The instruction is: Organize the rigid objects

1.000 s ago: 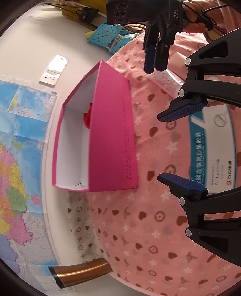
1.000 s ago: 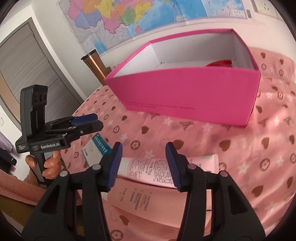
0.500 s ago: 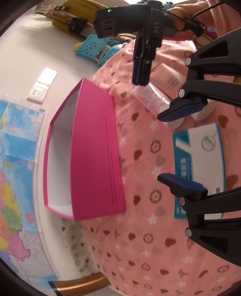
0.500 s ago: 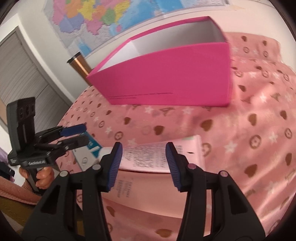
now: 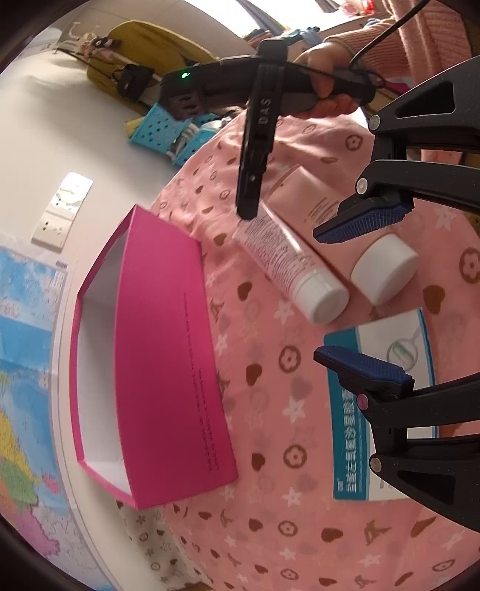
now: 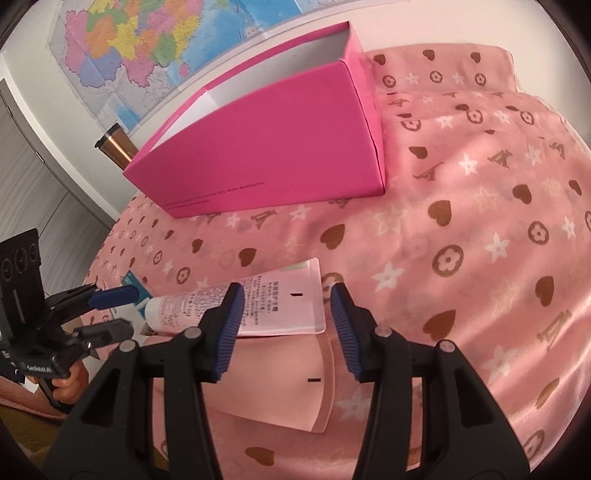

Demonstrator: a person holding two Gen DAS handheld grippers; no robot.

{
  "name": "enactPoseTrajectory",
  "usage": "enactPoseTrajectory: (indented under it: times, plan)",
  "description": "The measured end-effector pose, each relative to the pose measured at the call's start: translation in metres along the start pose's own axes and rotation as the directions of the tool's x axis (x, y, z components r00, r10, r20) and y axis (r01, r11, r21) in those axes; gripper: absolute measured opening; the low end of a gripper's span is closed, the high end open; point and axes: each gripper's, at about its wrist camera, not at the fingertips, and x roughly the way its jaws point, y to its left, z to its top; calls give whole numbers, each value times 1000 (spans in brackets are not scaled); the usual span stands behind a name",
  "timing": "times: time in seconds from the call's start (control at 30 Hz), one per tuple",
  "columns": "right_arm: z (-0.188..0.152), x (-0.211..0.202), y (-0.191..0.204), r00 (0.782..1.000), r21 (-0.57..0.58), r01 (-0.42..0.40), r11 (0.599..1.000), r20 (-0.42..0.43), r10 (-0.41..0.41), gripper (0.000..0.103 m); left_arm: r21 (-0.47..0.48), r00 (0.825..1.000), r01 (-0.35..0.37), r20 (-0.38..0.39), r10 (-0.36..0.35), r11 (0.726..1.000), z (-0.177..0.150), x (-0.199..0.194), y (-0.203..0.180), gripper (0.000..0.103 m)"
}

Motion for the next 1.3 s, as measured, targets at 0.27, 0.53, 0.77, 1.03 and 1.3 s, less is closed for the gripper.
enactPoseTrajectory:
  times: [0.27, 0.53, 0.77, 1.03, 1.3]
  plan:
    - [2, 8, -1, 1000, -6, -4, 1000, -15, 4, 50, 7, 999, 30, -38, -30, 1000, -1, 6, -4, 45]
    - [2, 10, -1, 1000, -8, -14, 1000, -25, 14, 50, -11, 996, 63, -67, -64, 998, 2, 11, -5, 37]
    - [1, 9, 0, 1000, 2, -12, 1000, -23, 12, 52, -23, 996, 52, -69, -53, 998, 5, 17, -5, 37]
    - [1, 2, 2, 1000, -1, -16, 1000, -1, 16, 52, -21, 998, 28, -61, -29, 999, 10, 19, -5, 37]
    - [3, -6, 5, 999, -12, -24, 1000, 20, 25, 52, -20, 999, 20, -32, -21, 1000, 16, 15, -4, 37]
